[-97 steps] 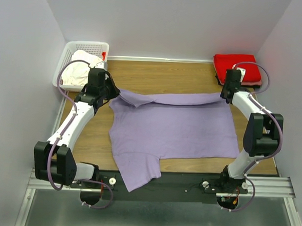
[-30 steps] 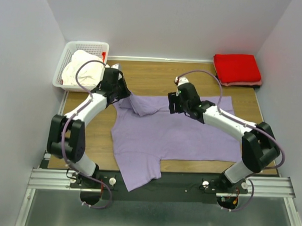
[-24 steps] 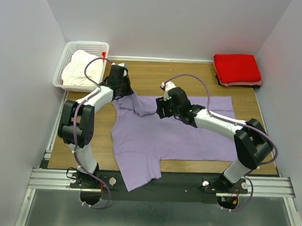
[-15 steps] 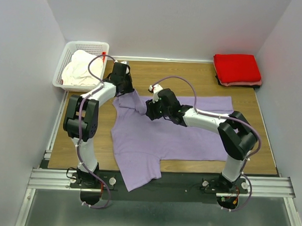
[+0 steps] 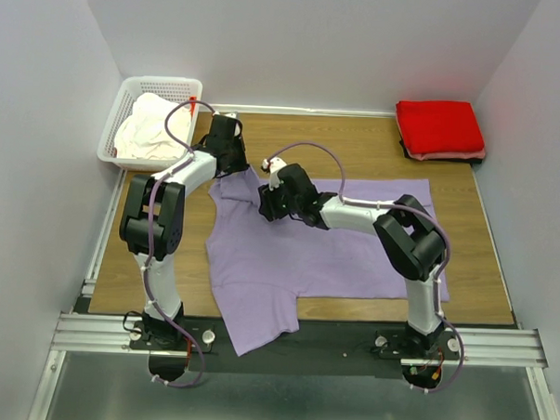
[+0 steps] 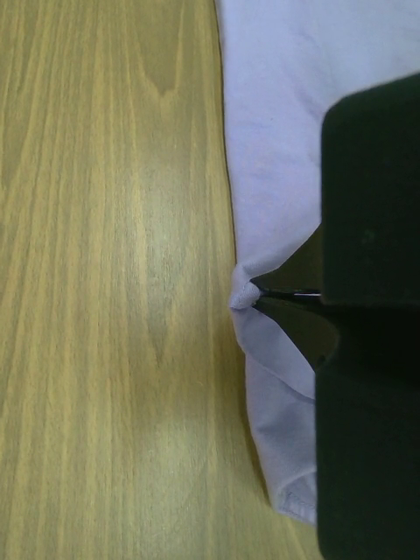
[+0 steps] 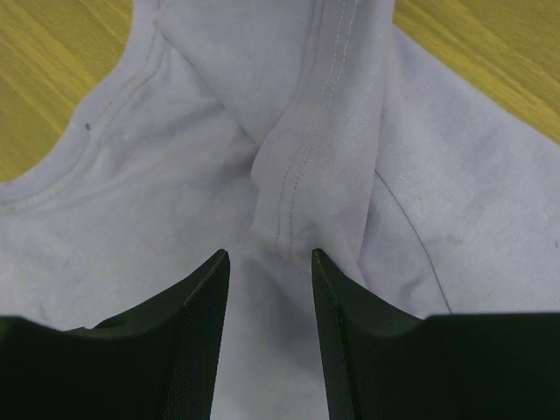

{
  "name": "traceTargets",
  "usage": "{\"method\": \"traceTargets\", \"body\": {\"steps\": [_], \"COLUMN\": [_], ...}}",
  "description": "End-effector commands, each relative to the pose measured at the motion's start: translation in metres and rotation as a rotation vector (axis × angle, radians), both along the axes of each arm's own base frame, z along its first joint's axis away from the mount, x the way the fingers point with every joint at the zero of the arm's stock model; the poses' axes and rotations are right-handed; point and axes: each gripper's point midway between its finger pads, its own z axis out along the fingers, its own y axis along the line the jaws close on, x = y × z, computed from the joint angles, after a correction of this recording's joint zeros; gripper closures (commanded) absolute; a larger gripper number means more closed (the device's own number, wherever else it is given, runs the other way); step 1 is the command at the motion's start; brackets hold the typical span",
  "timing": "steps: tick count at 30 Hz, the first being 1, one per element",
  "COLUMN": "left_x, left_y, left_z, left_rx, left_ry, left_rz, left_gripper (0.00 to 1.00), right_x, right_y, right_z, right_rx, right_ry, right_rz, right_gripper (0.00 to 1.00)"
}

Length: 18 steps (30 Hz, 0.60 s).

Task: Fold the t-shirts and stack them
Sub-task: Fold the tshirt

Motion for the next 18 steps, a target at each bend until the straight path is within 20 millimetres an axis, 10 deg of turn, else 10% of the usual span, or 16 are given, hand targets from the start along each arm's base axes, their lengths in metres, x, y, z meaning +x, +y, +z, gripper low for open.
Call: {"method": "traceTargets", "body": {"steps": [1, 18], "left_x": [0.000, -0.006], "left_y": [0.003, 0.004], "left_z": [-0.002, 0.001], "left_rx": [0.026, 0.022], "left_ry": [-0.004, -0.004], "left_rz": [-0.003, -0.005], "left_gripper": [1.00, 1.00], "right_x": [0.009, 0.012], "right_y": [0.012, 0.000], "right_z": [-0.008, -0.036], "right_rx": [-0.001, -0.063], "right_ry": [-0.022, -0.002], "right_rz": [0.009, -0.057], "right_gripper": [0.51, 0.82]}}
